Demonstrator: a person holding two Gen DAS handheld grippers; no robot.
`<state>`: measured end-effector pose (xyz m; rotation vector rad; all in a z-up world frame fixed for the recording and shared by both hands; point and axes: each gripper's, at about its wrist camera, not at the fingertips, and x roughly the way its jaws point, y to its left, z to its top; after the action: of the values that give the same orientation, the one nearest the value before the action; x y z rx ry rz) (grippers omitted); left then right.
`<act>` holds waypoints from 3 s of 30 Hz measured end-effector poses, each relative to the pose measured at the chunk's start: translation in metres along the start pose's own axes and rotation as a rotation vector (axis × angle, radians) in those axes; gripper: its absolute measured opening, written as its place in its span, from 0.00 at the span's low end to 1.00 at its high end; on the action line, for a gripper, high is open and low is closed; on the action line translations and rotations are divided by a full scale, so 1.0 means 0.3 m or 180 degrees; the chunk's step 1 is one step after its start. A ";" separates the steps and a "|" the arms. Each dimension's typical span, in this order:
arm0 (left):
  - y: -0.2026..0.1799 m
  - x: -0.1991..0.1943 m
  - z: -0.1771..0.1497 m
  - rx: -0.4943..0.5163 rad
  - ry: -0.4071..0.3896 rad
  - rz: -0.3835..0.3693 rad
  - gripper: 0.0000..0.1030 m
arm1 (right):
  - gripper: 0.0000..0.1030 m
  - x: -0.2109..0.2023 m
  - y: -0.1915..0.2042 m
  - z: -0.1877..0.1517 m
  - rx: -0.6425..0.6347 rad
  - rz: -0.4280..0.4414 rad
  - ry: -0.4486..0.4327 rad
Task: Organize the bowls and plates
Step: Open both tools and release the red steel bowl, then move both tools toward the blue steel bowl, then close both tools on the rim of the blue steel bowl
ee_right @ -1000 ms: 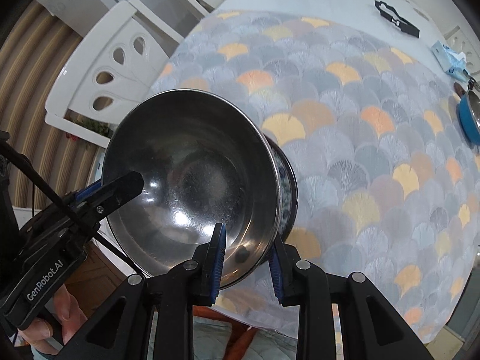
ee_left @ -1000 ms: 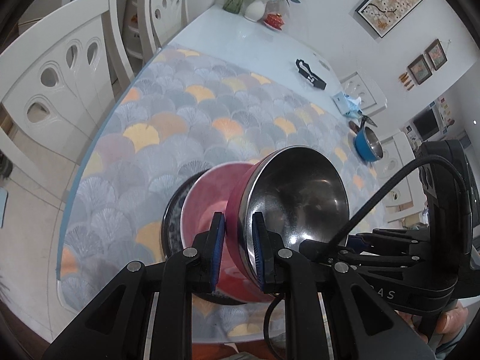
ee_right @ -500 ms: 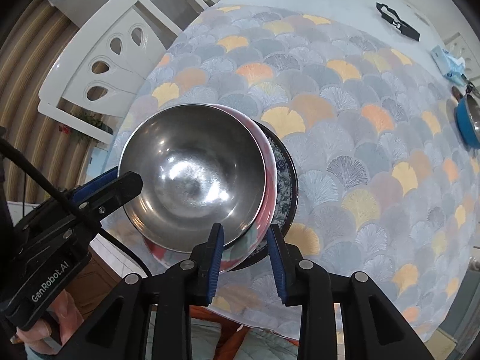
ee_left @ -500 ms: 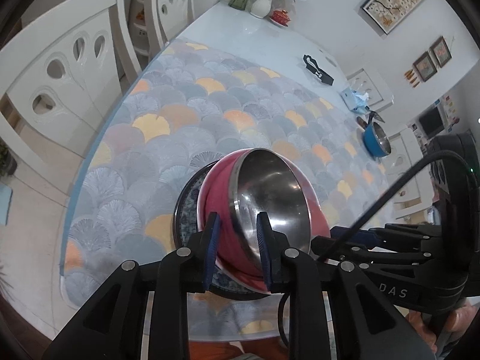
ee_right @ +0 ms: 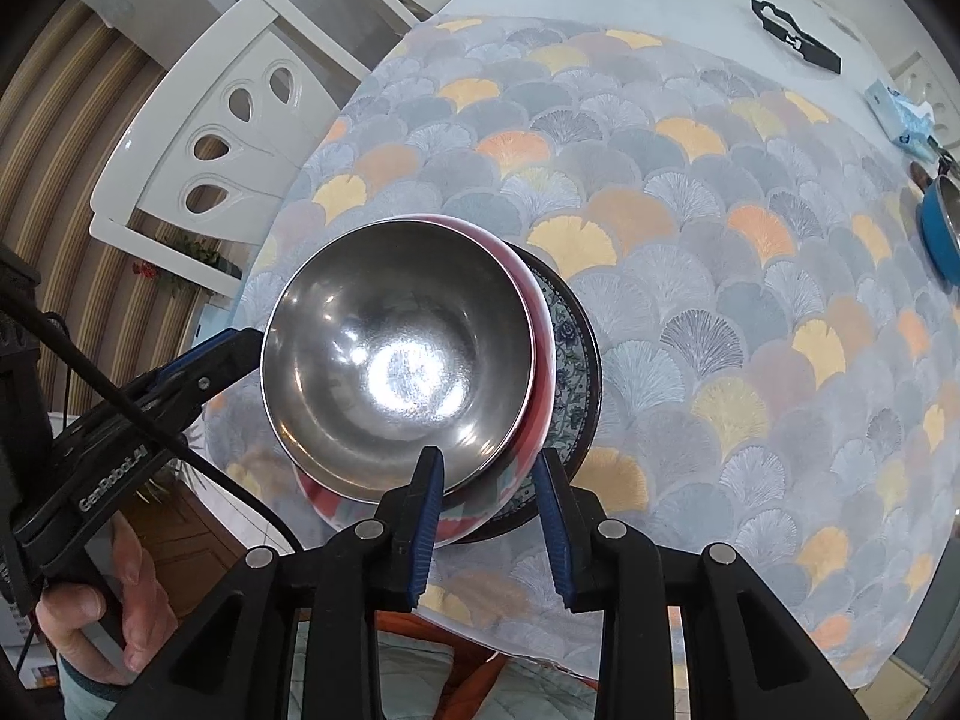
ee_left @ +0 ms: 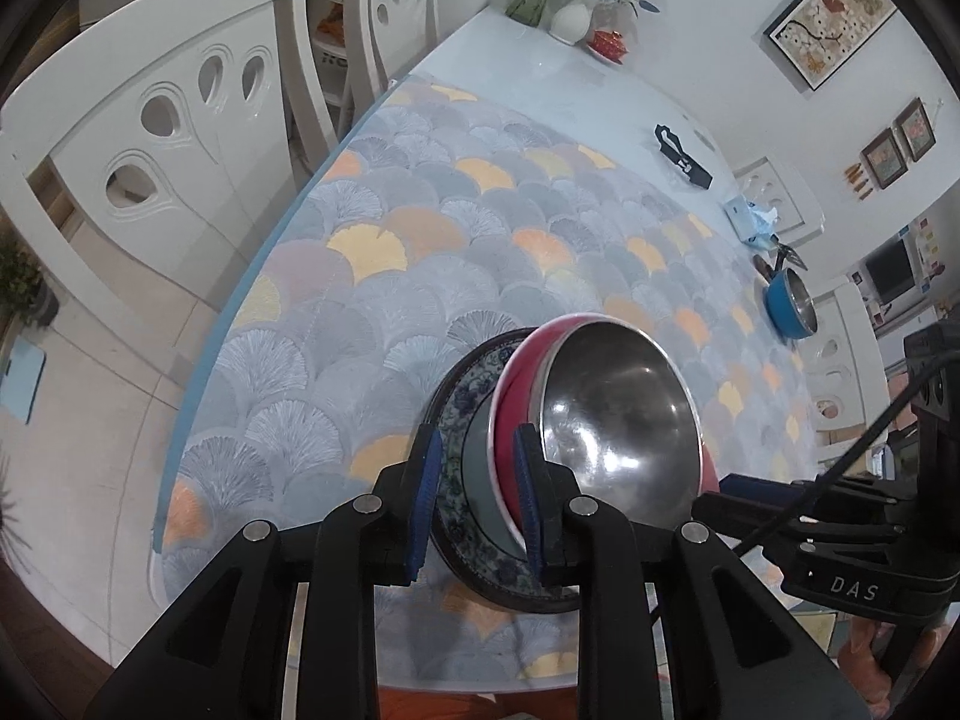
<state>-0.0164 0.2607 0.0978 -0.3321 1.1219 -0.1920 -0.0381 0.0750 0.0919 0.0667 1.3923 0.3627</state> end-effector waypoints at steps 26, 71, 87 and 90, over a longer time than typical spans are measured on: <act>-0.623 0.008 0.203 0.0856 -0.0257 -0.0447 0.23 | 0.46 -0.281 -0.460 -0.076 0.0705 0.0080 -0.0599; -1.072 0.294 0.185 0.0976 0.0078 -0.0317 0.23 | 0.53 -0.323 -1.047 -0.069 0.1112 0.0339 -0.0501; -1.304 0.518 0.381 0.1114 0.0292 -0.0499 0.46 | 0.53 -0.401 -1.478 -0.015 0.2096 0.0164 -0.0998; -1.386 0.607 0.424 0.1199 0.0362 -0.0566 0.46 | 0.53 -0.393 -1.551 0.031 0.2196 0.0098 -0.1031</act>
<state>0.1823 -0.1644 0.1408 -0.0844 1.1417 -0.5769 0.0534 -0.3962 0.0855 0.6842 1.1392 -0.1164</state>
